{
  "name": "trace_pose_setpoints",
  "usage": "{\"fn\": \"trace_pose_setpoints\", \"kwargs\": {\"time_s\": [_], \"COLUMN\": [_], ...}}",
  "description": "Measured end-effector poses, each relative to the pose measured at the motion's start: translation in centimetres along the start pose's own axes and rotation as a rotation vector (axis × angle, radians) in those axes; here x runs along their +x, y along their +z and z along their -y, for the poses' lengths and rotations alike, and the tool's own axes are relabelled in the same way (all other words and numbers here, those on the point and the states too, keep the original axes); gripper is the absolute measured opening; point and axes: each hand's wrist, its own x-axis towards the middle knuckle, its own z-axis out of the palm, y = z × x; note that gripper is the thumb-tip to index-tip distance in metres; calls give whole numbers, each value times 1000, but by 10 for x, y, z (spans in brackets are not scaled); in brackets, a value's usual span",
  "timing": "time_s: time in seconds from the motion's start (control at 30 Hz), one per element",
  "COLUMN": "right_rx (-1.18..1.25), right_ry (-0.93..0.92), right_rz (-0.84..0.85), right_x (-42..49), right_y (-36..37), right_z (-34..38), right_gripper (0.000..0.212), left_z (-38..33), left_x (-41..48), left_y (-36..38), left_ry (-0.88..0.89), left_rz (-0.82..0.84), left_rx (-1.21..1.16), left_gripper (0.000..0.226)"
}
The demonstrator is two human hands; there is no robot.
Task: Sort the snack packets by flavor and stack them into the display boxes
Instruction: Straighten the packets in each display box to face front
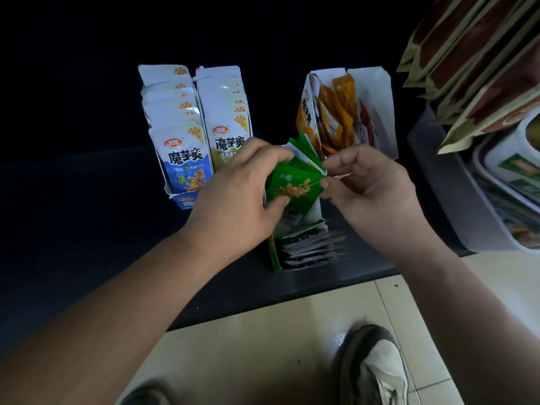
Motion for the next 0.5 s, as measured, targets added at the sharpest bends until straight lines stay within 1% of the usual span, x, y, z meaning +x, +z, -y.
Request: {"fn": "trace_pose_setpoints", "kwargs": {"time_s": [0.1, 0.23, 0.3, 0.4, 0.5], "right_rx": [43, 60, 73, 105, 162], "right_ry": [3, 29, 46, 67, 114], "right_rz": [17, 32, 36, 15, 0], "right_x": [0, -1, -2, -2, -3], "right_y": [0, -2, -3, -5, -4], "right_z": [-2, -3, -2, -1, 3], "right_gripper": [24, 34, 38, 34, 33], "left_z": [1, 2, 3, 1, -4], "left_x": [0, -3, -6, -10, -14], "left_y": [-1, 3, 4, -8, -23], "left_ry": [-2, 81, 78, -125, -280], "left_rz": [1, 59, 47, -97, -256], "left_rx": [-3, 33, 6, -245, -504], "left_gripper": [44, 16, 13, 6, 12]}}
